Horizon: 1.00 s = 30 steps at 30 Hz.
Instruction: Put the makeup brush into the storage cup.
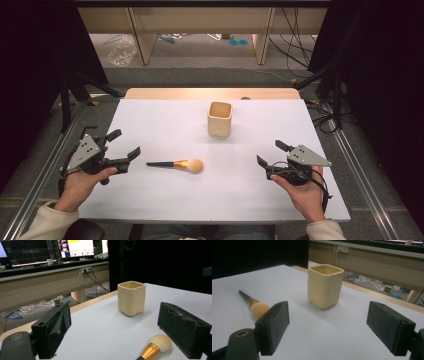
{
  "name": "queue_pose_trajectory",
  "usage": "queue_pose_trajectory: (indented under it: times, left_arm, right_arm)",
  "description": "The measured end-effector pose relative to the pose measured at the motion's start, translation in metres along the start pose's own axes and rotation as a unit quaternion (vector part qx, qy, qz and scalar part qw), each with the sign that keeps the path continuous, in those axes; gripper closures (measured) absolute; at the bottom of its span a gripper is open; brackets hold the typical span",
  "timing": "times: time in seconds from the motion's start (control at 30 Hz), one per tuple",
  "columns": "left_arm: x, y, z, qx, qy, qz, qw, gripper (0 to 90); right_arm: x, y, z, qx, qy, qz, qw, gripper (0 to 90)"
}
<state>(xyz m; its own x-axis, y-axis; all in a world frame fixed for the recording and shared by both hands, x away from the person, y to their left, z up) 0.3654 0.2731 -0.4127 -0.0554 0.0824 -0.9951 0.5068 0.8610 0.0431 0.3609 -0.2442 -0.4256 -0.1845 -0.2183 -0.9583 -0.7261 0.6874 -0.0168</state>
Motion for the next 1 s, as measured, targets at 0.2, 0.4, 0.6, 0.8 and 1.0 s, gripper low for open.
queue_pose_trajectory:
  times: [0.2,0.4,0.6,0.8,1.0]
  left_arm:
    - [-0.001,-0.002,0.006,0.004,-0.001,-0.001,1.0,11.3]
    - [-0.002,-0.004,0.011,0.01,-0.002,0.001,0.9999,11.4]
    - [-0.003,-0.007,0.016,0.015,-0.002,0.005,0.9999,11.3]
    - [-0.004,-0.009,0.024,0.02,-0.003,0.008,0.9998,11.3]
    - [-0.004,-0.011,0.03,0.027,0.001,0.013,0.9996,11.6]
  right_arm:
    - [0.0,-0.001,0.001,0.002,-0.003,-0.009,1.0,19.2]
    - [0.0,-0.001,0.001,0.001,-0.003,-0.008,1.0,19.1]
    - [0.001,-0.001,0.001,0.001,-0.003,-0.009,1.0,19.1]
    - [0.001,-0.001,0.001,0.001,-0.001,-0.008,1.0,19.1]
    - [0.001,-0.001,0.002,-0.003,-0.006,-0.003,1.0,19.0]
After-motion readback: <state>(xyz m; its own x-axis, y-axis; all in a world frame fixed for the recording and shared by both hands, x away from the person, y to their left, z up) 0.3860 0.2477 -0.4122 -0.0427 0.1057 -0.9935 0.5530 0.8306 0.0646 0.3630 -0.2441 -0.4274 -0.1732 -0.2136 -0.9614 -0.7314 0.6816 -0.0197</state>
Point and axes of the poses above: each handheld gripper's, and its own axes: z roughly forward along the jaws, x roughly out of its underside, y roughly to its left, the point moved 1 cm from there along z, roughly forward along the jaws, and after that the axes turned 9 degrees about -x, right-handed, at the moved point
